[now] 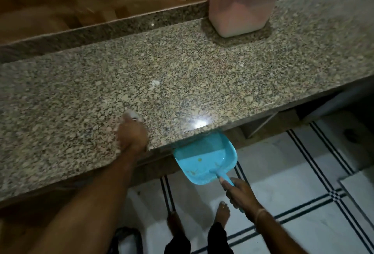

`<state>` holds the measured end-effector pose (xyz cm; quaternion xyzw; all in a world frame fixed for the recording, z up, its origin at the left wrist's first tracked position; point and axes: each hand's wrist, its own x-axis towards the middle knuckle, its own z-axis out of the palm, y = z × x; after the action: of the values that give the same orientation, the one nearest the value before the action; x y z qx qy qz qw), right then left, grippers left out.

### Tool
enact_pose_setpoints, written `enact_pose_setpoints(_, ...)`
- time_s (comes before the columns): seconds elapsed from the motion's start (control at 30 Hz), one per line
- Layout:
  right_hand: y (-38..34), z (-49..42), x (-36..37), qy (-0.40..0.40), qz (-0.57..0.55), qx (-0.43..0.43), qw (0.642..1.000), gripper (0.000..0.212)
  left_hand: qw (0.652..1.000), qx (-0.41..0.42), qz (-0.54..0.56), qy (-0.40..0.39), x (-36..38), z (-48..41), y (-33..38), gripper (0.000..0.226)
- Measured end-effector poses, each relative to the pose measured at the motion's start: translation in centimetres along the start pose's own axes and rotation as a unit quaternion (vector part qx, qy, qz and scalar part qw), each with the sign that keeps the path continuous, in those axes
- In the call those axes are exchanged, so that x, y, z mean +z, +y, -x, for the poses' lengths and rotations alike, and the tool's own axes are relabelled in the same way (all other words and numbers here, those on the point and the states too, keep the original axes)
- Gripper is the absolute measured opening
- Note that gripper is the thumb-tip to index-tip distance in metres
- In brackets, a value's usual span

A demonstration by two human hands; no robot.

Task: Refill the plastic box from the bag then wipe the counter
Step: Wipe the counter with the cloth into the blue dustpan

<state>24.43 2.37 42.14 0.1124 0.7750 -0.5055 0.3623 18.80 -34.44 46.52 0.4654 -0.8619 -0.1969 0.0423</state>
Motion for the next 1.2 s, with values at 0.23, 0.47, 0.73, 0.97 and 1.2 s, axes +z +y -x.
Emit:
enact_pose_setpoints(0.23, -2.6, -3.0, -2.7, -0.065, 0.012, -0.019, 0.998, 0.03, 0.977, 0.207, 0.024, -0.04, 3.9, 7.1, 7.9, 0.032)
enact_pose_setpoints(0.47, -2.8, -5.6, -5.6, -0.086, 0.015, -0.028, 0.996, 0.027, 0.988, -0.138, 0.027, 0.068, -0.1, -2.3, 0.7, 0.043)
enact_pose_setpoints(0.73, -2.7, -8.3, -5.8, -0.078, 0.017, -0.002, 0.997, 0.031, 0.998, 0.064, 0.004, 0.024, 5.5, -1.2, 10.1, 0.043)
enact_pose_setpoints(0.97, -2.0, -8.3, -5.8, -0.029, 0.009, 0.024, 0.999, 0.034, 0.995, 0.03, 0.057, 0.074, 2.8, -6.3, 8.6, 0.037)
enact_pose_setpoints(1.2, -1.7, -8.5, -3.9, 0.01, -0.035, 0.055, 0.998, 0.035, 0.999, -0.012, -0.031, 0.027, 3.3, -15.2, 10.3, 0.046)
